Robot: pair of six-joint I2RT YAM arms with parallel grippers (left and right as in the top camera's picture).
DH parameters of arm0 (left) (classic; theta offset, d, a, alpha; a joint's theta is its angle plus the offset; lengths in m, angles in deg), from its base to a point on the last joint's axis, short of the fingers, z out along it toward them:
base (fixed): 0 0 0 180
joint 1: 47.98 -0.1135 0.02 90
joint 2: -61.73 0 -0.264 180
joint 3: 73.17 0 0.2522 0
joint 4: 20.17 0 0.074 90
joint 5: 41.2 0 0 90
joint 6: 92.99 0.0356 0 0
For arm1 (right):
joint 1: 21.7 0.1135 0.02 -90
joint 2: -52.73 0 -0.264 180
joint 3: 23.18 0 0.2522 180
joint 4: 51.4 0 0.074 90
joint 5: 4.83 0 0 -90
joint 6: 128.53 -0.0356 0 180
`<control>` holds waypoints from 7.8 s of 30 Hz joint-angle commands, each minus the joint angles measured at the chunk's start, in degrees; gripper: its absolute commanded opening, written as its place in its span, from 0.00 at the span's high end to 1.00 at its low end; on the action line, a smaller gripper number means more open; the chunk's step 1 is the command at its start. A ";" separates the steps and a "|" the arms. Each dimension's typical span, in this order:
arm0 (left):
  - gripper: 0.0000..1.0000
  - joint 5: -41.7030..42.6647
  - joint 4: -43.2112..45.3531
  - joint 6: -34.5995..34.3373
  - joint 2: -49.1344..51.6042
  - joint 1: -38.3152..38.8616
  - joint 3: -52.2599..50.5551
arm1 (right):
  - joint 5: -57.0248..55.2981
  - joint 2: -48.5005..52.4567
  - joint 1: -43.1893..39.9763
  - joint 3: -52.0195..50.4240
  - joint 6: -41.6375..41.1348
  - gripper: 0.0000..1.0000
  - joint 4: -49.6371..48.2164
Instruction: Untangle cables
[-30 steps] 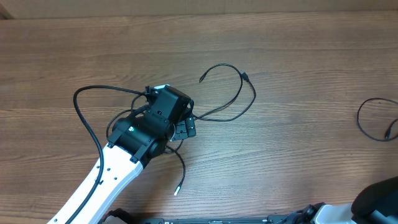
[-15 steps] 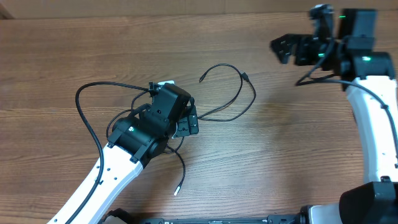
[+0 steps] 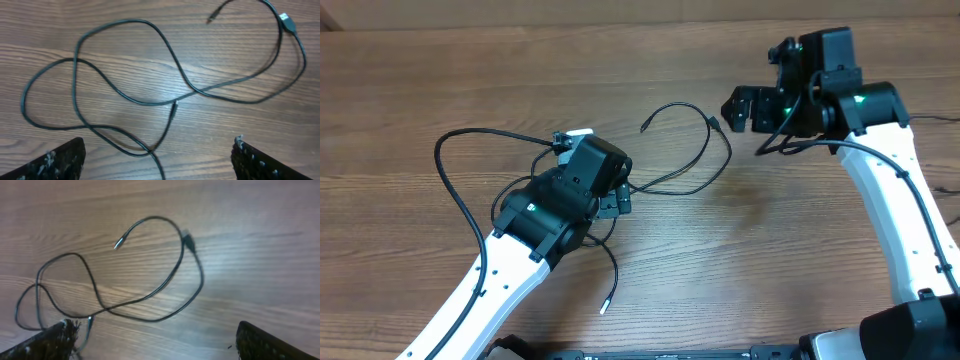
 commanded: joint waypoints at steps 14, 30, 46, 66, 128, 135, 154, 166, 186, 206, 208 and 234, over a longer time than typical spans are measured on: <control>0.06 -3.69 -0.13 -0.85 -0.59 0.17 -0.17 | -6.38 -1.40 11.69 -17.03 -28.72 0.02 -15.19; 0.06 -0.02 -0.11 -0.85 -0.59 0.17 -0.20 | -12.28 5.70 18.21 -22.80 -48.26 0.11 -25.73; 0.05 -0.04 0.11 -0.63 -0.59 0.17 -0.17 | -17.75 12.22 22.71 -22.80 -54.60 0.35 -31.89; 0.05 -0.07 0.13 -0.63 -0.59 0.17 -0.20 | -21.35 15.06 22.71 -22.82 -61.70 0.38 -33.24; 0.00 0.87 26.75 14.49 19.50 0.17 -0.63 | -9.73 14.64 13.73 44.41 -32.61 0.96 -1.90; 0.00 0.52 33.16 24.20 19.74 0.15 -0.63 | -5.11 14.62 13.73 46.45 -32.04 0.96 -0.98; 0.79 6.97 37.20 26.12 25.05 -4.24 -0.72 | 4.48 8.07 13.73 46.45 -31.23 0.96 -2.89; 0.96 7.41 34.23 25.75 22.51 -4.20 -0.59 | -8.22 7.08 7.91 46.31 -27.21 0.96 5.62; 0.95 7.50 27.39 28.33 6.54 -4.20 -0.59 | -18.73 7.08 -29.00 46.31 -26.58 0.96 3.41; 0.71 19.67 27.19 27.58 6.67 -4.17 -0.61 | -4.11 7.10 -42.07 46.29 -26.43 0.96 2.69; 0.62 19.47 27.19 27.63 6.86 -4.17 -0.61 | 5.14 7.10 -40.65 46.29 -26.45 0.96 0.90; 0.40 16.28 36.70 27.45 18.23 -4.09 -0.68 | 20.15 7.06 5.57 46.31 -27.30 0.96 0.68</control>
